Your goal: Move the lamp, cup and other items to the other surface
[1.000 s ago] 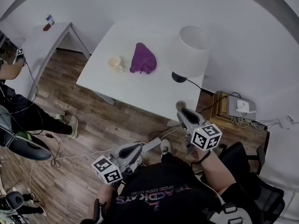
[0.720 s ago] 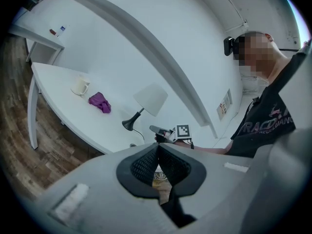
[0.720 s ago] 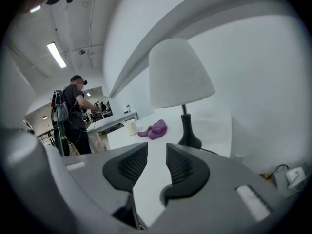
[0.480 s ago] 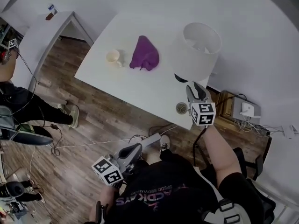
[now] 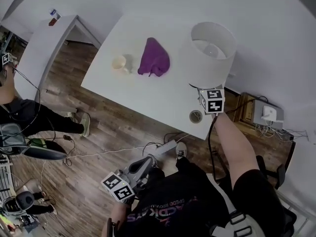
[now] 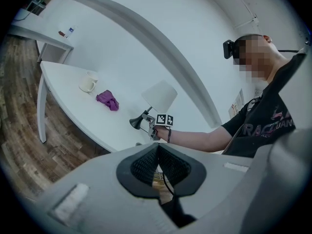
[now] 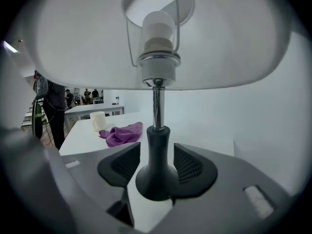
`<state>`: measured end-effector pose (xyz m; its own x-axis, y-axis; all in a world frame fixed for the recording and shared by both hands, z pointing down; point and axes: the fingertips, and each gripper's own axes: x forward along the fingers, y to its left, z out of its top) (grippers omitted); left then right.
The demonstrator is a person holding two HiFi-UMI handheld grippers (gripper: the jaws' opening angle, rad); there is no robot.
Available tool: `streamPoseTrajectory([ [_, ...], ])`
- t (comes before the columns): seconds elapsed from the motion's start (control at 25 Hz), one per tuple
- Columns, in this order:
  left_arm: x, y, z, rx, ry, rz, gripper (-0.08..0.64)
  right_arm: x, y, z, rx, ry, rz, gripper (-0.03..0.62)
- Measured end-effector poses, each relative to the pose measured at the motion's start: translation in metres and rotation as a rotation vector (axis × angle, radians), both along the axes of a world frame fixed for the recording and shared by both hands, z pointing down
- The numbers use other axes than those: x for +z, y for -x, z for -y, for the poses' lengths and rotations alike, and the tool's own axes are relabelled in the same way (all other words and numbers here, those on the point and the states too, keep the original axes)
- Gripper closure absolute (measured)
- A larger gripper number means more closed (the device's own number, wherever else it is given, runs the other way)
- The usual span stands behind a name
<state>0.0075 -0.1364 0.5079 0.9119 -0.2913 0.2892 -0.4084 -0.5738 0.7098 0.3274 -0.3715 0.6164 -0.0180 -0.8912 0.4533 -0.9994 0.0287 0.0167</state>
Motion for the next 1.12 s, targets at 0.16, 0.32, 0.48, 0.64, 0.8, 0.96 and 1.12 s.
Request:
streamPoseTrajectory([
  [0.16,0.005,0.001,-0.007,0.0,0.018,0.017,0.56,0.004,0.003,0.013,-0.026,-0.018,-0.004,0.377],
  [0.32,0.008,0.009,-0.012,-0.013,0.033,0.042,0.56,0.009,0.001,0.021,-0.02,-0.016,-0.016,0.39],
  [0.48,0.013,0.019,-0.017,-0.035,0.059,0.062,0.56,0.01,-0.002,0.024,-0.01,-0.031,-0.016,0.434],
  [0.64,0.019,0.024,-0.021,-0.04,0.077,0.07,0.56,0.01,-0.003,0.025,0.005,-0.036,0.008,0.436],
  [0.8,0.019,0.027,-0.023,-0.048,0.075,0.072,0.56,0.01,-0.002,0.025,0.006,-0.039,0.017,0.437],
  [0.96,0.016,0.034,-0.024,-0.068,0.072,0.071,0.56,0.01,-0.002,0.023,0.013,-0.024,0.014,0.437],
  [1.12,0.01,0.04,-0.024,-0.085,0.064,0.076,0.56,0.009,-0.001,0.017,0.036,-0.019,0.01,0.437],
])
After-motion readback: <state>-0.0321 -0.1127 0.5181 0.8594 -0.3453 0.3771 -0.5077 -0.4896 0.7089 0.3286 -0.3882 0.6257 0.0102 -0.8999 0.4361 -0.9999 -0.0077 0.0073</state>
